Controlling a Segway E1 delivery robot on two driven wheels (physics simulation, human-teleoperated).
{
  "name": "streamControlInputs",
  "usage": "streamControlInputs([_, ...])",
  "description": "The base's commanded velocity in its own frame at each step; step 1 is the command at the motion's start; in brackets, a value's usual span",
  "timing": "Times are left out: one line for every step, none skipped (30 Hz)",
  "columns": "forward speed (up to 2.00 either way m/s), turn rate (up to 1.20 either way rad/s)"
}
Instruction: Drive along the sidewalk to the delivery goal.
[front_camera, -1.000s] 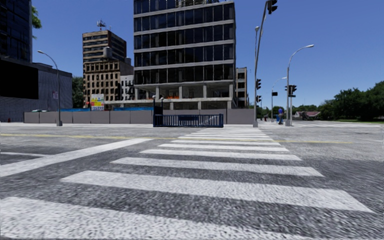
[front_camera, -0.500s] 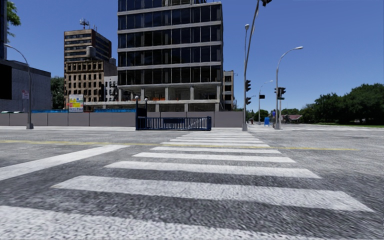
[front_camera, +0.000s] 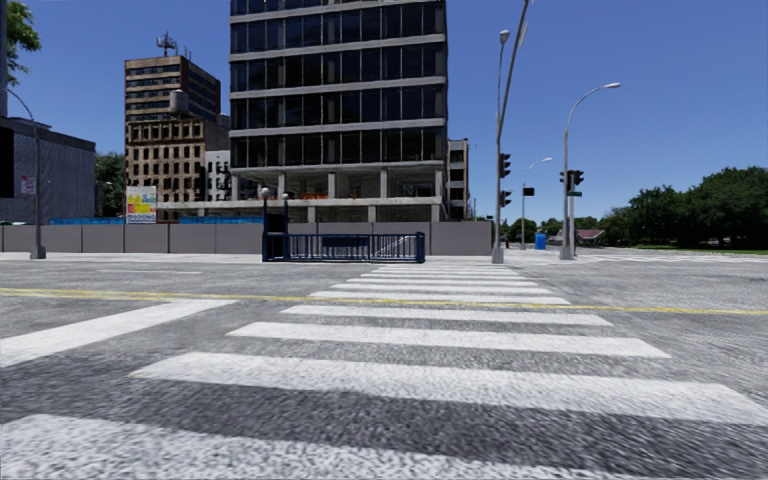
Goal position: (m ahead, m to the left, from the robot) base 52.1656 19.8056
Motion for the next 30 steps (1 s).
streamControlInputs([2.0, -0.09])
streamControlInputs([2.0, -0.09])
streamControlInputs([2.0, -0.09])
streamControlInputs([2.0, -0.09])
streamControlInputs([2.0, -0.09])
streamControlInputs([2.0, -0.09])
streamControlInputs([2.0, -0.09])
streamControlInputs([2.0, -0.09])
streamControlInputs([2.0, -0.11])
streamControlInputs([2.0, -0.13])
streamControlInputs([2.0, -0.17])
streamControlInputs([2.0, -0.17])
streamControlInputs([2.0, -0.19])
streamControlInputs([2.0, -0.21])
streamControlInputs([2.0, -0.21])
streamControlInputs([2.0, -0.22])
streamControlInputs([2.0, -0.22])
streamControlInputs([2.0, -0.24])
streamControlInputs([2.0, -0.24])
streamControlInputs([2.0, -0.3])
streamControlInputs([2.0, -0.33])
streamControlInputs([2.0, -0.33])
streamControlInputs([2.0, -0.34])
streamControlInputs([2.0, -0.34])
streamControlInputs([2.0, -0.34])
streamControlInputs([2.0, -0.34])
streamControlInputs([2.0, -0.34])
streamControlInputs([2.0, -0.34])
streamControlInputs([2.0, -0.34])
streamControlInputs([2.0, -0.34])
